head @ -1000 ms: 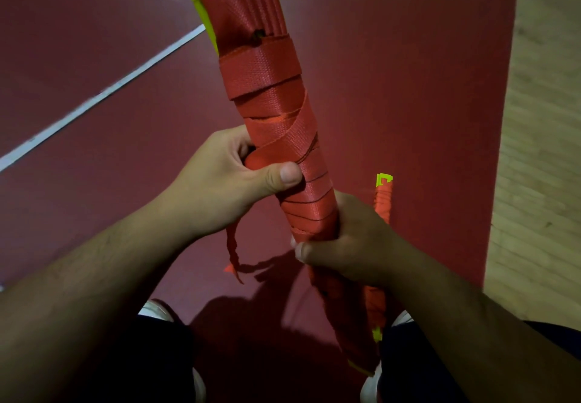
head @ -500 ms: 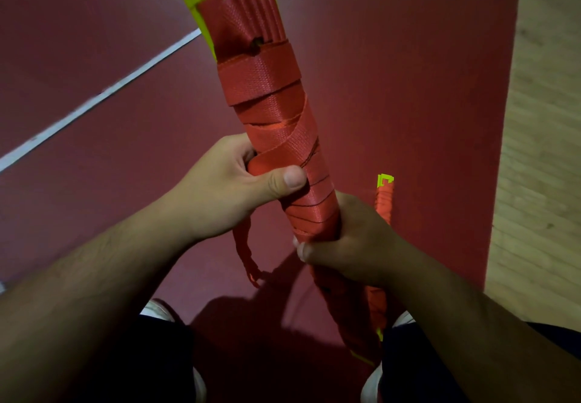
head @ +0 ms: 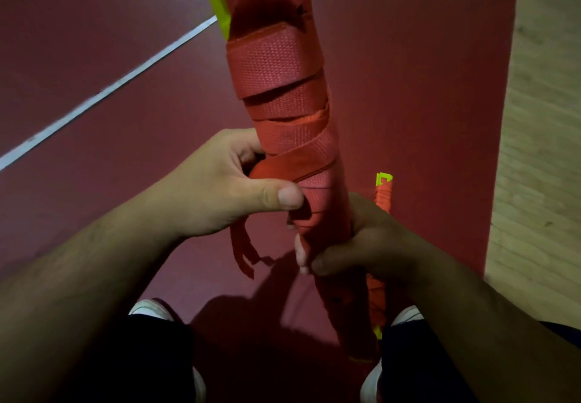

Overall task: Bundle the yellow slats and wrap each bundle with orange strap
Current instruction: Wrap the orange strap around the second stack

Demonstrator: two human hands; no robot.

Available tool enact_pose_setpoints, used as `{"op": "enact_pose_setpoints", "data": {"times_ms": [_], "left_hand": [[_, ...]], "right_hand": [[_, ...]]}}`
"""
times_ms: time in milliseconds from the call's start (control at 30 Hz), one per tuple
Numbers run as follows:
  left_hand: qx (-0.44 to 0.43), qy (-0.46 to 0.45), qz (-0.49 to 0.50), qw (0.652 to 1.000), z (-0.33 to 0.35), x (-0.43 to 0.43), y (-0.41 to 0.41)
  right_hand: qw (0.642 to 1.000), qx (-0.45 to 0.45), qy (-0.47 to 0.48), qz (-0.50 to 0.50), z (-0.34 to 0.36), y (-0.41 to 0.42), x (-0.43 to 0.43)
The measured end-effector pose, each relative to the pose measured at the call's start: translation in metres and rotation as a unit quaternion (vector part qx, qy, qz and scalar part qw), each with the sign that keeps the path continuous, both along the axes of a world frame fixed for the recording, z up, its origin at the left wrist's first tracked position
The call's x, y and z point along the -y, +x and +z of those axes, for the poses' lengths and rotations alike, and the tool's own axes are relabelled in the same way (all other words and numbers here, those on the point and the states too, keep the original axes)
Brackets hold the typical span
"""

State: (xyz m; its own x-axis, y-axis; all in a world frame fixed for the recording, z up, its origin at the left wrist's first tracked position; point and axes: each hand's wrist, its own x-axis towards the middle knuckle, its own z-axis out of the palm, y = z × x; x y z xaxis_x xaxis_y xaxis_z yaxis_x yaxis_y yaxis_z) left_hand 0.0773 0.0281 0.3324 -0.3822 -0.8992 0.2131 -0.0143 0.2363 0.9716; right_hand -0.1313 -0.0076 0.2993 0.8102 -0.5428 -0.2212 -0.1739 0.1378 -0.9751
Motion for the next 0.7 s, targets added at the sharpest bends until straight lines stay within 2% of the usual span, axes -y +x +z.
{"op": "enact_pose_setpoints", "data": {"times_ms": [67, 167, 267, 367, 433, 567, 633, 700], "left_hand": [[-0.001, 0.005, -0.019, 1.0, 0.001, -0.002, -0.004], [-0.03, 0.018, 0.013, 0.999, -0.001, -0.008, -0.012], [-0.045, 0.026, 0.171, 0.984, -0.003, -0.013, -0.024], [-0.031, 0.036, 0.357, 0.933, -0.003, -0.008, -0.025], [-0.036, 0.063, 0.433, 0.898, -0.002, -0.003, -0.022], [-0.039, 0.075, 0.477, 0.875, -0.006, 0.001, -0.019], [-0.019, 0.068, 0.472, 0.879, -0.009, 0.002, -0.019], [0.01, 0.066, 0.449, 0.891, -0.01, 0.003, -0.019]], "right_hand": [[0.998, 0.001, 0.048, 0.029, 0.001, 0.0, -0.001], [0.995, -0.003, 0.073, 0.06, 0.007, 0.004, -0.004], [0.998, -0.013, 0.042, 0.034, 0.01, 0.009, -0.003], [0.998, -0.029, -0.015, -0.051, 0.004, 0.015, -0.005], [0.988, -0.081, -0.077, -0.108, 0.0, 0.017, -0.009], [0.932, -0.234, -0.245, -0.129, 0.002, 0.02, -0.016], [0.913, -0.25, -0.294, -0.133, 0.0, 0.025, -0.018], [0.912, -0.248, -0.29, -0.149, -0.005, 0.025, -0.018]]}}
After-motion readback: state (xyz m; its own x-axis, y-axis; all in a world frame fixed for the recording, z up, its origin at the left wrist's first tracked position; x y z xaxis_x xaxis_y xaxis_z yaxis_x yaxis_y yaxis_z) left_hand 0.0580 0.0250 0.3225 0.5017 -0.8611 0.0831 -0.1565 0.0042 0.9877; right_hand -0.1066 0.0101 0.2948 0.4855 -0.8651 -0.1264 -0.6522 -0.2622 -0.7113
